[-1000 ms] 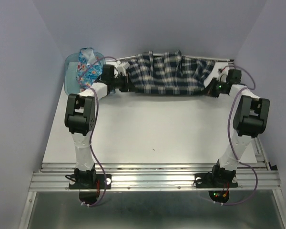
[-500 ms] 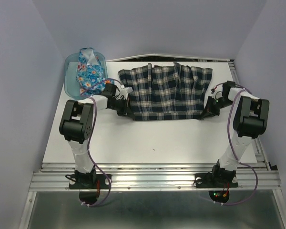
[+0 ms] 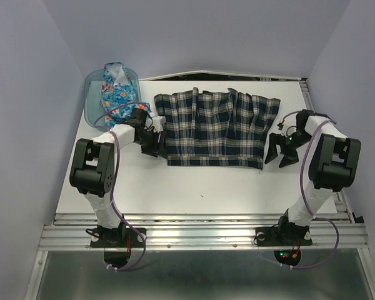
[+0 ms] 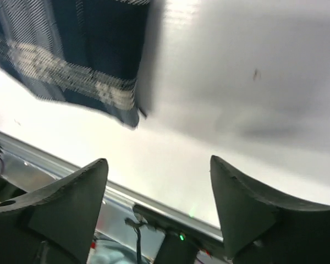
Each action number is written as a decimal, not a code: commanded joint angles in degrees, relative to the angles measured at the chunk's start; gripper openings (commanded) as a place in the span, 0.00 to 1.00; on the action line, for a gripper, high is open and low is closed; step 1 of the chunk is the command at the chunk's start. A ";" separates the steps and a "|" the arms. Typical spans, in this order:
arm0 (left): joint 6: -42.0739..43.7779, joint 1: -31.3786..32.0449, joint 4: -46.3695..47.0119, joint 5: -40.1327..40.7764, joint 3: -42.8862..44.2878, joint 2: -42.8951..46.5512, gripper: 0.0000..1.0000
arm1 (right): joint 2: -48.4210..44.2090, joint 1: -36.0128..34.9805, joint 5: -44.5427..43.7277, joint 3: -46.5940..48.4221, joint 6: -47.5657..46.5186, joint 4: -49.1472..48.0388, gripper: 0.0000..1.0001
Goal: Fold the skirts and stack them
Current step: Flatten the skirt out
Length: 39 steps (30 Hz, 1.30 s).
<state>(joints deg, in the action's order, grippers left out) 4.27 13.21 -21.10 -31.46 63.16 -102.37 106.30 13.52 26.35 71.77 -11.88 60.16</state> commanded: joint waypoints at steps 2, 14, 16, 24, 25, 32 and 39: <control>4.16 -0.64 -6.67 8.61 3.73 5.94 0.77 | -5.67 0.28 -1.74 11.35 -6.58 5.14 0.83; -3.83 -0.38 0.97 6.68 6.89 3.41 0.68 | 14.27 -2.53 1.42 37.82 1.95 -8.12 0.52; -5.57 -0.03 3.07 6.15 6.81 1.66 0.66 | 16.91 -4.28 0.55 40.19 2.12 -8.74 0.50; -0.77 7.16 5.63 9.22 7.60 -4.06 0.42 | 26.04 -7.01 -10.60 40.55 5.72 -16.39 0.30; 0.03 8.31 5.55 10.01 7.60 -4.85 0.36 | 27.02 -7.01 -11.92 41.25 5.73 -16.83 0.29; 4.17 22.72 3.53 11.96 9.43 -11.71 0.20 | 34.84 -7.01 -16.77 55.48 8.53 -18.76 0.29; 0.66 37.75 1.33 -1.31 21.20 -17.51 0.30 | 30.29 -8.95 -16.16 57.26 7.92 -23.60 0.68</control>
<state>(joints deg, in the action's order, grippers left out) 6.00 45.25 -14.68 -23.92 80.82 -117.19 141.62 5.63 10.50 128.51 -4.45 41.30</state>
